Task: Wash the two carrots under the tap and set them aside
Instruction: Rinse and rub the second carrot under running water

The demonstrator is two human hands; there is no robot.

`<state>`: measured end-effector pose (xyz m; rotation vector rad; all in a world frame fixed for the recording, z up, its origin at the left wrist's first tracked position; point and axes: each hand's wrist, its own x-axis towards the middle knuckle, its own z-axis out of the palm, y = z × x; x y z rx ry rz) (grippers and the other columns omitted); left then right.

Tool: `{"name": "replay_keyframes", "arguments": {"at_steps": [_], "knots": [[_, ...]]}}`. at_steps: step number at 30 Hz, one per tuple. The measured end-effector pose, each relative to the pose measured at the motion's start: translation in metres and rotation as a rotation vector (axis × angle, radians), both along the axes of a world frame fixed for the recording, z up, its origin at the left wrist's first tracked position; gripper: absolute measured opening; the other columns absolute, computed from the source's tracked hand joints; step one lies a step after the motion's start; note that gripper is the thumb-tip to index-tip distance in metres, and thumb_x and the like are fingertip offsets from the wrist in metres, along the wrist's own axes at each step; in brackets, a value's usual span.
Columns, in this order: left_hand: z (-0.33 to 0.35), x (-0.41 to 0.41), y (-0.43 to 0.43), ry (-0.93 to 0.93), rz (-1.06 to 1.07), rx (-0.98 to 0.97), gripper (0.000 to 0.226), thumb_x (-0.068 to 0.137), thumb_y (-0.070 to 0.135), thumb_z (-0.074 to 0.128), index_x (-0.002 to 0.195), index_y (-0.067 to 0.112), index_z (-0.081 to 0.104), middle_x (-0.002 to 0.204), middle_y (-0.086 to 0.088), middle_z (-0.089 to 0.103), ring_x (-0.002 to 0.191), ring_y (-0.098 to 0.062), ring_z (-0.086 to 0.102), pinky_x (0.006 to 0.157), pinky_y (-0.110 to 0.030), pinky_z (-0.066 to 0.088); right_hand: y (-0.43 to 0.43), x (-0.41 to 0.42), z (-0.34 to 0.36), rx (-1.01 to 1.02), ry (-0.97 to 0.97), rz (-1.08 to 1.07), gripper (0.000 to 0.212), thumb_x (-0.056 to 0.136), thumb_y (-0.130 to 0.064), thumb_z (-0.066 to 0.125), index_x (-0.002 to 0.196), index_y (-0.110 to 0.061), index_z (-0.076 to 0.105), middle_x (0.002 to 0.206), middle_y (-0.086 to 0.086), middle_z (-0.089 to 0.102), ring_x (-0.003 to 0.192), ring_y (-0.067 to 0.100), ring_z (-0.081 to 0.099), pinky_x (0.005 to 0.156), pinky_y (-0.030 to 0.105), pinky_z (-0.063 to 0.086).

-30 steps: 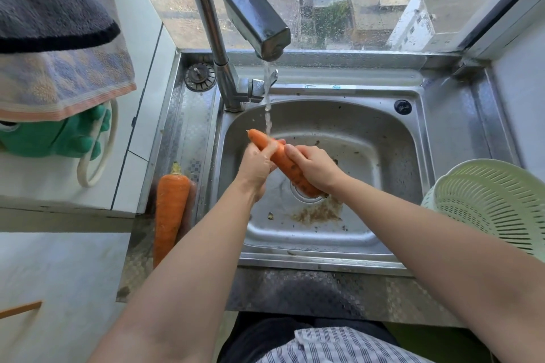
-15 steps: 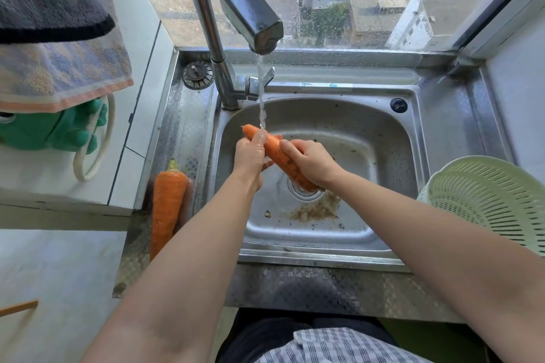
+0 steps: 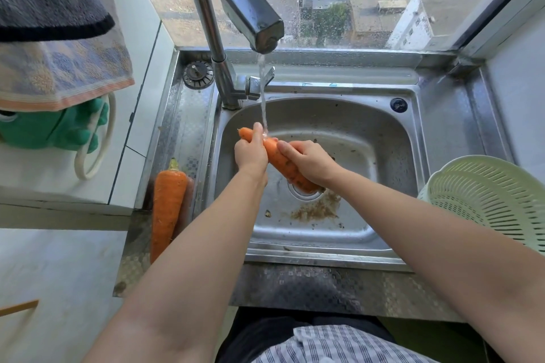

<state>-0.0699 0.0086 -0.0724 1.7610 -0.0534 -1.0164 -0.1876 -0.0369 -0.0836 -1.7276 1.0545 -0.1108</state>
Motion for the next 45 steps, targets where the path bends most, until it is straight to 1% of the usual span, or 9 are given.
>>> {"name": "replay_keyframes", "arguments": {"at_steps": [5,7,11,14,19,25,29,41,45], "knots": [[-0.002,-0.002,0.006,0.209,-0.155,-0.282,0.020,0.102,0.017,0.048,0.110,-0.001,0.052,0.105,-0.010,0.064,0.094,-0.018,0.064,0.084,-0.032,0.055,-0.005,-0.010,0.006,0.518,-0.102,-0.150,0.057,0.101,-0.051,0.038,0.110,0.000,0.061,0.083,0.019,0.072,0.064,0.027,0.070,0.069,0.041,0.060],[-0.007,0.000,0.005,0.125,-0.184,-0.256,0.015,0.100,0.012,0.050,0.104,-0.002,0.054,0.096,-0.008,0.063,0.087,-0.016,0.063,0.086,-0.036,0.053,-0.003,-0.011,0.006,0.471,-0.097,-0.151,0.055,0.102,-0.050,0.037,0.111,-0.001,0.061,0.082,0.019,0.071,0.062,0.026,0.069,0.068,0.039,0.061],[-0.002,-0.004,-0.006,0.049,0.034,-0.148,0.035,0.102,0.038,0.043,0.084,0.011,0.055,0.076,-0.004,0.064,0.070,-0.014,0.062,0.076,-0.032,0.053,0.004,-0.003,0.007,0.279,-0.080,-0.111,0.055,0.102,-0.048,0.038,0.112,-0.001,0.063,0.085,0.019,0.073,0.064,0.029,0.072,0.070,0.043,0.062],[-0.006,0.004,-0.005,0.207,0.151,-0.186,0.037,0.104,0.042,0.033,0.098,0.009,0.051,0.084,-0.012,0.069,0.068,-0.017,0.068,0.066,-0.029,0.056,-0.001,-0.004,0.015,0.547,-0.081,-0.123,0.059,0.101,-0.051,0.038,0.110,0.002,0.060,0.084,0.020,0.071,0.065,0.028,0.069,0.070,0.042,0.061],[0.000,0.010,0.001,0.423,0.115,-0.438,0.013,0.102,0.011,0.043,0.106,0.007,0.055,0.096,-0.009,0.056,0.083,-0.022,0.063,0.081,-0.036,0.057,-0.006,-0.016,0.018,0.955,-0.122,-0.123,0.057,0.102,-0.051,0.033,0.110,-0.002,0.059,0.079,0.013,0.067,0.062,0.020,0.066,0.058,0.029,0.057],[0.004,0.004,-0.007,0.227,0.151,-0.300,0.035,0.106,0.030,0.030,0.085,0.009,0.050,0.062,-0.007,0.052,0.050,-0.018,0.057,0.064,-0.035,0.051,-0.006,-0.021,0.015,1.004,-0.124,-0.099,0.060,0.100,-0.055,0.036,0.116,-0.002,0.057,0.082,0.012,0.067,0.065,0.020,0.066,0.060,0.030,0.057],[0.005,-0.006,-0.004,0.185,-0.028,-0.342,0.020,0.105,0.027,0.038,0.110,0.010,0.048,0.085,-0.008,0.061,0.074,-0.020,0.065,0.075,-0.039,0.056,-0.007,-0.020,0.013,1.052,-0.220,-0.177,0.059,0.100,-0.055,0.036,0.111,-0.002,0.058,0.078,0.013,0.067,0.062,0.020,0.066,0.059,0.029,0.058],[0.003,-0.001,-0.002,0.134,-0.046,-0.290,0.027,0.106,0.032,0.031,0.108,0.009,0.045,0.084,-0.009,0.056,0.071,-0.022,0.063,0.073,-0.040,0.056,-0.008,-0.022,0.013,1.007,-0.157,-0.147,0.058,0.100,-0.054,0.036,0.111,-0.001,0.059,0.081,0.014,0.068,0.064,0.021,0.066,0.061,0.029,0.058],[0.003,-0.003,0.004,0.168,-0.093,-0.307,0.015,0.105,0.019,0.035,0.110,0.009,0.046,0.090,-0.009,0.058,0.077,-0.022,0.063,0.081,-0.043,0.055,-0.008,-0.023,0.012,1.004,-0.144,-0.154,0.059,0.101,-0.054,0.036,0.111,-0.001,0.060,0.080,0.013,0.068,0.064,0.021,0.066,0.062,0.030,0.058]]}}
